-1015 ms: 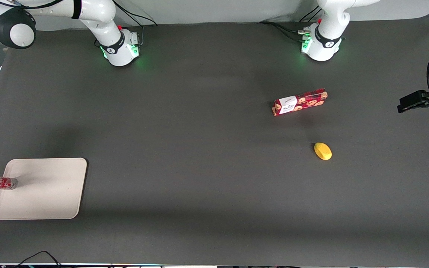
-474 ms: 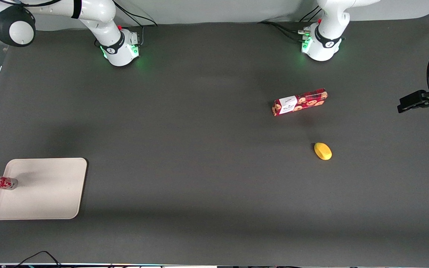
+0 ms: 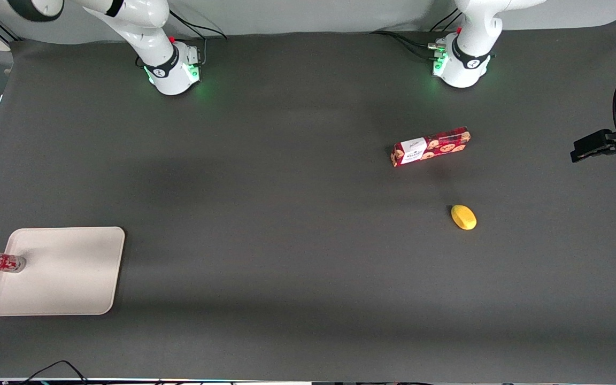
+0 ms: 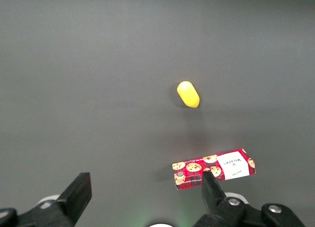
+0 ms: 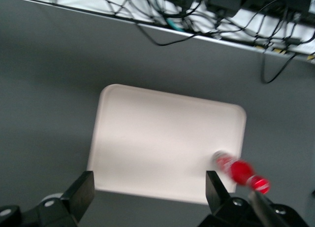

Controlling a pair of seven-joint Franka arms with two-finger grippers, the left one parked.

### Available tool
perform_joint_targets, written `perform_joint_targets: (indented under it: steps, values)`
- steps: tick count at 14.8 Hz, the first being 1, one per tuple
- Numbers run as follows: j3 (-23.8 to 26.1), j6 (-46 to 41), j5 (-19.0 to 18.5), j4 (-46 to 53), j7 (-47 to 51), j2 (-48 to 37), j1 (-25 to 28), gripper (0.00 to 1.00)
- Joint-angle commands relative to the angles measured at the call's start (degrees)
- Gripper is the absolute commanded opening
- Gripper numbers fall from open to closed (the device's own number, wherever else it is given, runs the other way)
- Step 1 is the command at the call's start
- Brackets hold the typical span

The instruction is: Place coke bottle on tray

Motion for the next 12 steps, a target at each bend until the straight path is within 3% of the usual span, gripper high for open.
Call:
perform_joint_targets:
  steps: [1,6,8,12]
  values:
    - [-0.68,-9.24,-0.45,-6.09,14.68,-9.21,6.02,1.00]
    - [-0.41,-13.23,0.86,-16.97,29.28,-20.36,13.14,1.00]
    - [-0.41,-13.22,3.67,-18.83,34.03,-22.84,14.11,1.00]
    - [-0.42,-13.58,3.77,-21.29,33.61,-25.04,14.38,1.00]
